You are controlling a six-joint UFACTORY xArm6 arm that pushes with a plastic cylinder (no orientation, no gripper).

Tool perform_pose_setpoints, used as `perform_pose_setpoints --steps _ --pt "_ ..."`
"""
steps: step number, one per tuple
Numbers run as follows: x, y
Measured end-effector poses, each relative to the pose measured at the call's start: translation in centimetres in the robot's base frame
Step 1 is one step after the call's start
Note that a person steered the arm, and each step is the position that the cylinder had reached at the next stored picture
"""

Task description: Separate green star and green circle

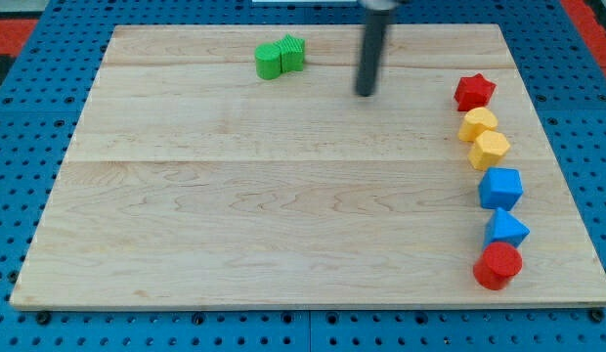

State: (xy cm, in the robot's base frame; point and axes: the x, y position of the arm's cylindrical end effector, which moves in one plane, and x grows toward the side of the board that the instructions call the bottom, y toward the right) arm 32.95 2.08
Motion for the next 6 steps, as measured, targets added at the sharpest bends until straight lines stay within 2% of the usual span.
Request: perform_pose_setpoints --steps 1,2,3,4,5,6 --pt "-1.5 -14.4" --pt "-6.3 -16.9" --pt "-7.4 -9.8" --pt "-6.9 1.1" --pt "-6.9 1.7" --pt "-8.4 -3.8"
